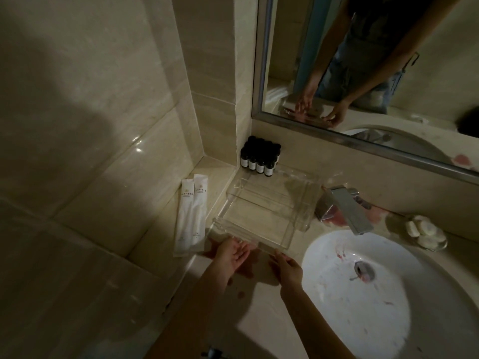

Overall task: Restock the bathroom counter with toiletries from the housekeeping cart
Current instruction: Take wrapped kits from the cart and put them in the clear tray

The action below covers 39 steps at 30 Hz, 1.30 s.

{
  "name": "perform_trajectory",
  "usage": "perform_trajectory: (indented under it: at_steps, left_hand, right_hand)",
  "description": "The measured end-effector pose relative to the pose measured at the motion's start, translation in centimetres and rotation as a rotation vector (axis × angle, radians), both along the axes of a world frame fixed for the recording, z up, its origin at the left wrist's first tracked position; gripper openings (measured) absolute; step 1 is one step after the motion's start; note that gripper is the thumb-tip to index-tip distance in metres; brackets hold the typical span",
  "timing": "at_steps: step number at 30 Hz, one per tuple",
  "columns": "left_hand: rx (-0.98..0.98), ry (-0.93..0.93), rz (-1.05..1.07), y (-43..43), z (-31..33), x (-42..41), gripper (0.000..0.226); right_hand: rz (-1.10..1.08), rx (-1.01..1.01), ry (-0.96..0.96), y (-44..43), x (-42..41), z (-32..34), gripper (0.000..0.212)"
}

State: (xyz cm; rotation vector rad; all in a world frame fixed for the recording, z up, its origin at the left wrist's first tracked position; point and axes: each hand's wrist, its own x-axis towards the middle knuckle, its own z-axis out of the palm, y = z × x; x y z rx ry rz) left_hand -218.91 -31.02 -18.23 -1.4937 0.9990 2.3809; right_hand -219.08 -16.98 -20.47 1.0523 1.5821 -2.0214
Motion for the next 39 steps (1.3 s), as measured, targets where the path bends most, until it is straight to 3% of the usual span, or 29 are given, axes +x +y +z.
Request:
perform_trajectory:
  at_steps: [12, 17, 22, 30, 34, 39]
  left_hand:
    - [-0.014, 0.002, -0.079, 0.3, 0.9, 0.4, 0.034]
    - [-0.036, 0.018, -0.113, 0.6, 1.1, 0.5, 0.054]
    - [-0.002, 0.050, -0.121, 0.7, 1.7, 0.6, 0.031]
    - [-0.006, 0.010, -0.095, 0.4, 1.7, 0.9, 0.024]
    - [-0.012, 0.012, -0.083, 0.2, 1.8, 0.8, 0.023]
    - [-0.114, 0.037, -0.174, -0.3, 2.9, 1.9, 0.019]
  right_hand:
    - [0.034, 0.043, -0.039, 0.1, 0.2, -0.6, 0.016]
    - [0.022, 0.077, -0.042, 0.2, 0.1, -0.5, 0.013]
    - [-0.001, 0.068, -0.020, 0.5, -0.5, -0.1, 0.012]
    - [0.041, 0.133, -0.022, 0.4, -0.5, -0.2, 0.021]
    - [0.078, 0.193, -0.017, 0.5, -0.7, -0.1, 0.016]
    - [0.091, 0.333, -0.017, 0.8, -0.4, -0.4, 0.049]
